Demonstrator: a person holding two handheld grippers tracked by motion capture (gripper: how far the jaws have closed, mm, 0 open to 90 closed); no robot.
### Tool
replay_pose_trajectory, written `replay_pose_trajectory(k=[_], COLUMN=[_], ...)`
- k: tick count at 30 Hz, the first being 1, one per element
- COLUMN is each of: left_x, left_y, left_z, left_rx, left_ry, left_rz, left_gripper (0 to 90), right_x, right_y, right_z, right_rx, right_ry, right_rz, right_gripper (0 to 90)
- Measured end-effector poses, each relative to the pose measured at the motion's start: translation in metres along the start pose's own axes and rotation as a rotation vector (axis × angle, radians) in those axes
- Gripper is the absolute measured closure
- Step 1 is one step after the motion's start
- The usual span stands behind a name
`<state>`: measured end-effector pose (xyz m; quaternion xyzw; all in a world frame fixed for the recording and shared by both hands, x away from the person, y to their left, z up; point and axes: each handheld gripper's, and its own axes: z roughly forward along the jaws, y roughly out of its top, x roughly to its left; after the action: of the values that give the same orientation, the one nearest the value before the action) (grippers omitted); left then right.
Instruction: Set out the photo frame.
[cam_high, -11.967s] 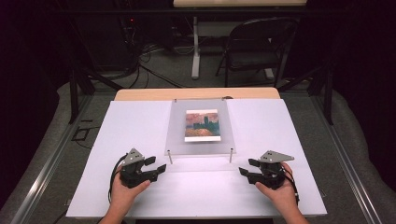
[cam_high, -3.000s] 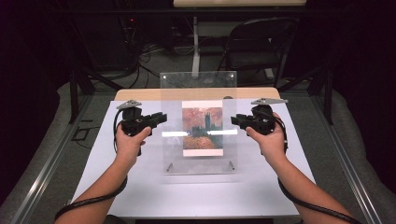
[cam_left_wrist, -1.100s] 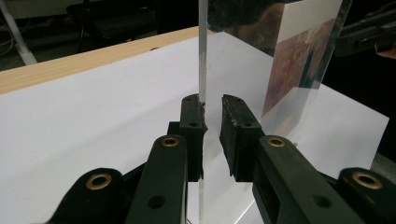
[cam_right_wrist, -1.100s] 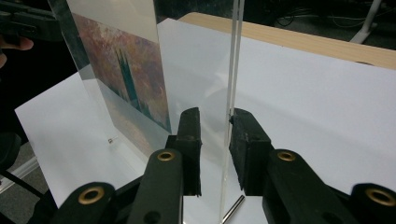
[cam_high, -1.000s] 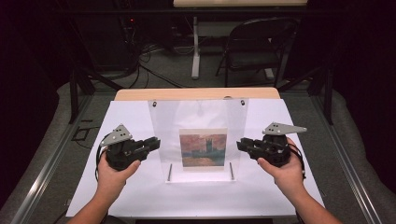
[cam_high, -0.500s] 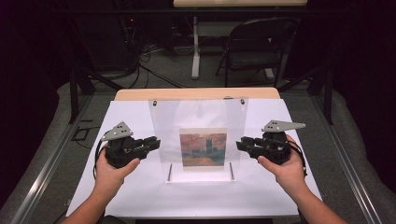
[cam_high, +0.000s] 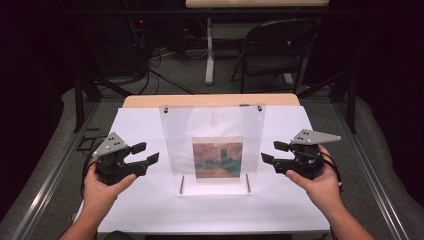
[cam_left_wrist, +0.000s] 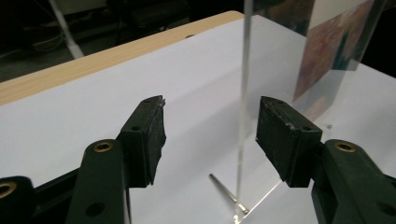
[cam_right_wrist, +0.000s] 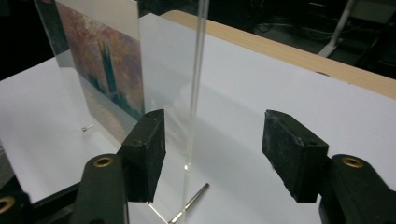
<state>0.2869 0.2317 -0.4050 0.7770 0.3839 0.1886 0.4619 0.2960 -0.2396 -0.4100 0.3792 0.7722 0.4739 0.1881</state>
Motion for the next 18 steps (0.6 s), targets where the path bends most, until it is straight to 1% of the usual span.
replay_pose_trajectory(k=[2, 3, 7, 9, 10, 12, 13, 14, 16, 17, 18], left_x=[0.004, 0.006, 0.015, 0.018, 0.019, 0.020, 0.020, 0.021, 0.023, 0.024, 0.025], left_y=[-0.005, -0.008, -0.023, -0.033, -0.038, -0.049, -0.055, -0.061, -0.072, -0.076, -0.081], left_z=[-0.003, -0.005, -0.008, -0.007, -0.006, -0.001, 0.002, 0.007, 0.017, 0.022, 0.027], left_rx=[-0.001, -0.001, -0.015, -0.018, -0.021, -0.011, -0.011, 0.002, 0.022, 0.029, 0.036], left_ry=[0.015, 0.023, 0.038, 0.052, 0.068, 0.083, 0.092, 0.090, 0.076, 0.075, 0.080], left_rz=[-0.015, -0.026, -0.095, -0.118, -0.124, -0.141, -0.151, -0.162, -0.189, -0.197, -0.202], left_gripper=[40.8, 40.6, 40.5, 40.5, 40.5, 40.2, 40.2, 40.0, 39.7, 39.7, 39.7], right_x=[-0.002, -0.004, -0.007, -0.007, -0.007, -0.005, -0.005, -0.005, -0.005, -0.005, -0.006], right_y=[-0.003, -0.005, -0.020, -0.030, -0.035, -0.047, -0.053, -0.059, -0.071, -0.077, -0.082], right_z=[-0.005, -0.007, -0.013, -0.015, -0.016, -0.015, -0.014, -0.012, -0.007, -0.004, 0.000], right_rx=[-0.003, -0.006, 0.002, -0.006, -0.001, 0.010, 0.013, 0.015, 0.025, 0.028, 0.039], right_ry=[-0.022, -0.034, -0.099, -0.112, -0.112, -0.117, -0.121, -0.127, -0.128, -0.134, -0.133], right_rz=[-0.004, 0.003, 0.013, 0.036, 0.048, 0.072, 0.077, 0.093, 0.104, 0.115, 0.116], right_gripper=[38.3, 38.3, 38.4, 38.5, 38.4, 38.6, 38.6, 38.6, 38.8, 38.8, 38.9])
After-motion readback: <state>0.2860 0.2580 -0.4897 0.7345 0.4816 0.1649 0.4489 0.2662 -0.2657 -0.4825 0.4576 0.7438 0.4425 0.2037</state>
